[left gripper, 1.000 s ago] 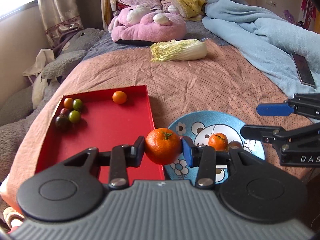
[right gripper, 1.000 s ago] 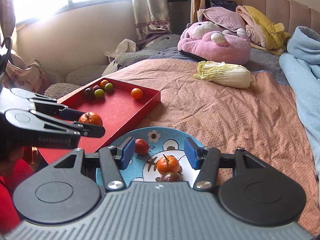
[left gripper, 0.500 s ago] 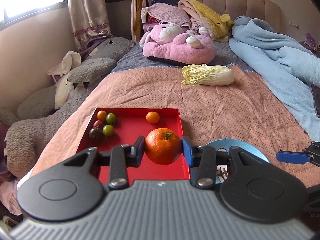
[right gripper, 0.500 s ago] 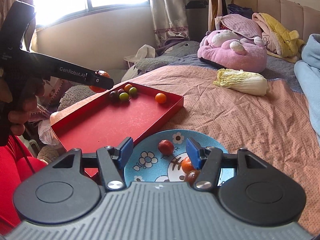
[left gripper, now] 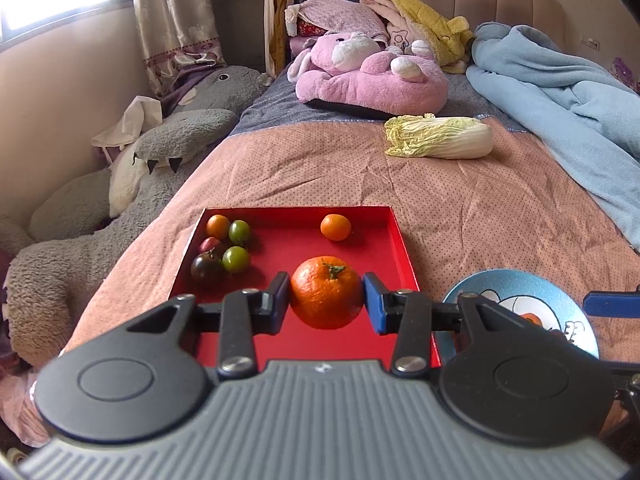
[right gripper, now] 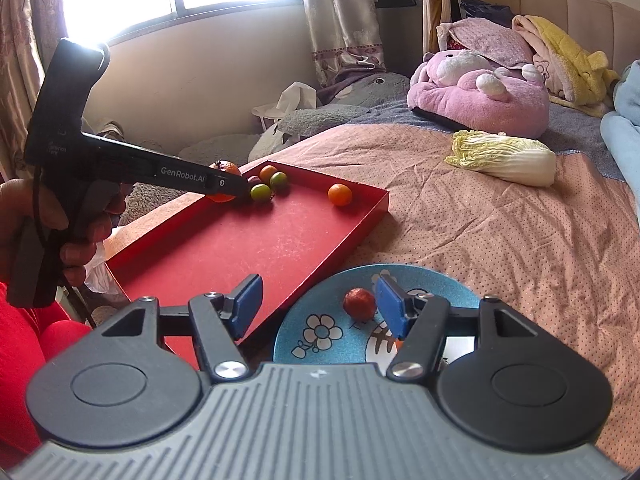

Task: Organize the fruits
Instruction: 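Move the open right tool back over the red tray while the left tool holds the tangerine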

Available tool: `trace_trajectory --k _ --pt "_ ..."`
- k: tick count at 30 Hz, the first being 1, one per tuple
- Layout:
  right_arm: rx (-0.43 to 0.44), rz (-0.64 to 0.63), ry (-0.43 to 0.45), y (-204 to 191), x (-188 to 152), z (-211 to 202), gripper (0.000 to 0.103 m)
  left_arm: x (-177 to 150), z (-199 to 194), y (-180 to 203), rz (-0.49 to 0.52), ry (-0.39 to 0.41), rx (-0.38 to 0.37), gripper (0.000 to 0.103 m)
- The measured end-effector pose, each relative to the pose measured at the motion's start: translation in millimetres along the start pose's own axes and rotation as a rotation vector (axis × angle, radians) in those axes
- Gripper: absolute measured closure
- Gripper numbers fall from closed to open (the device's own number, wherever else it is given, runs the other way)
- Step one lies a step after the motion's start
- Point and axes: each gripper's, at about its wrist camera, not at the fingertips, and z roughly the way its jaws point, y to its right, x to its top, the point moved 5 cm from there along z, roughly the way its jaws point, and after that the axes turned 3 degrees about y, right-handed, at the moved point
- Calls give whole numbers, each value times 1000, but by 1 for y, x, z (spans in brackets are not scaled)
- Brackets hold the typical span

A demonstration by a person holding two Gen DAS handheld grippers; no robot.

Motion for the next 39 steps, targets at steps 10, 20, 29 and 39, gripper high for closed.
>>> trace_trajectory --k 10,20,29,39 --pt "-13 -18 -38 -12 12 36 35 -3 17 -41 -85 22 8 59" --pt "26 -45 -31 -41 29 80 35 -13 21 -55 -106 6 -7 59" --pt "38 -46 -68 -44 29 110 35 -12 39 -72 -120 -4 23 59" --pt "57 -62 -59 -52 41 142 34 -11 54 -81 -151 -13 35 59"
